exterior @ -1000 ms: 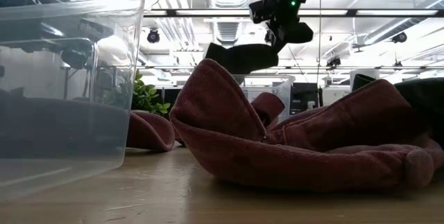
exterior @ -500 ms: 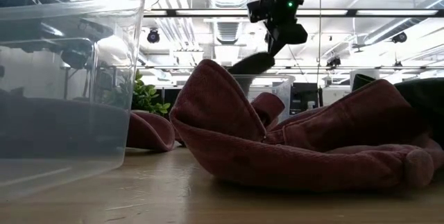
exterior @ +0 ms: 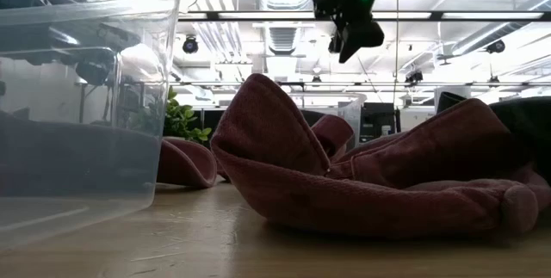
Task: Pick & Place hat
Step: Put the green cap into the top transparent bin
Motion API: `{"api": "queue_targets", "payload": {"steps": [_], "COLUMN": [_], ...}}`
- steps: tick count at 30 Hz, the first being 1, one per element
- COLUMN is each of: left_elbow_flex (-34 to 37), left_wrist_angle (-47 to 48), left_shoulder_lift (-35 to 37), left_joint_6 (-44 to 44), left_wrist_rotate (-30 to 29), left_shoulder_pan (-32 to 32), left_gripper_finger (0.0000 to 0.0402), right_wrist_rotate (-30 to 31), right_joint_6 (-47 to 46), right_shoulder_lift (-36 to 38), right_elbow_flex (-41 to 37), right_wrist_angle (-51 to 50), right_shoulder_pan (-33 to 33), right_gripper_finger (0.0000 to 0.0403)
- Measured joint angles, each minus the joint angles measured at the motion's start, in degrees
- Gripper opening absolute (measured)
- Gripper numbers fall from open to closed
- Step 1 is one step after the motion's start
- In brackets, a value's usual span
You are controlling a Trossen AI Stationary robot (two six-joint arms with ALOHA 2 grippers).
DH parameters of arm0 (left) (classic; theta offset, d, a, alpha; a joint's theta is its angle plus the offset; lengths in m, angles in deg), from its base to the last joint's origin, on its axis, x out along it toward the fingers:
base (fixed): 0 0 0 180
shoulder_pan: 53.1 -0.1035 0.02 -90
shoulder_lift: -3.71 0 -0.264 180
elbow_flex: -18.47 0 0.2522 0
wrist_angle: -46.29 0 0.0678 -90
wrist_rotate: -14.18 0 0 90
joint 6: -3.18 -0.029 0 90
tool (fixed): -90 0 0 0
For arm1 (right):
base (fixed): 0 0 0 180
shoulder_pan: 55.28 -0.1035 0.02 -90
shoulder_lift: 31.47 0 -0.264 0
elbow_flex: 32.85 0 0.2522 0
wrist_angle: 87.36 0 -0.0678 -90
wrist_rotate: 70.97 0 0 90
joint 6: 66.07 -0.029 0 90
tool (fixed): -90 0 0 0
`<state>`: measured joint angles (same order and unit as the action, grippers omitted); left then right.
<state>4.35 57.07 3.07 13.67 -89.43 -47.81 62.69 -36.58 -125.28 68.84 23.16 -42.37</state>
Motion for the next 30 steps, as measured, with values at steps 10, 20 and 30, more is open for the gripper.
{"api": "queue_targets", "payload": {"steps": [10, 20, 30], "left_elbow_flex": [0.0, 0.0, 0.0], "left_wrist_angle": [0.0, 0.0, 0.0], "left_shoulder_lift": [0.0, 0.0, 0.0], "left_joint_6": [0.0, 0.0, 0.0], "left_wrist_rotate": [0.0, 0.0, 0.0], "left_shoulder_pan": [0.0, 0.0, 0.0], "left_gripper_finger": [0.0, 0.0, 0.0], "right_wrist_rotate": [-0.2, -12.6, -45.0], "right_joint_6": [-12.0, -38.4, -62.0], "right_shoulder_lift": [2.9, 3.9, 3.8], "right_elbow_flex": [0.0, 0.0, 0.0], "right_wrist_angle": [-7.0, -22.3, -24.2], "right_shoulder_pan": [-1.7, -5.9, -8.7], "right_gripper_finger": [0.0201, 0.0201, 0.0189]}}
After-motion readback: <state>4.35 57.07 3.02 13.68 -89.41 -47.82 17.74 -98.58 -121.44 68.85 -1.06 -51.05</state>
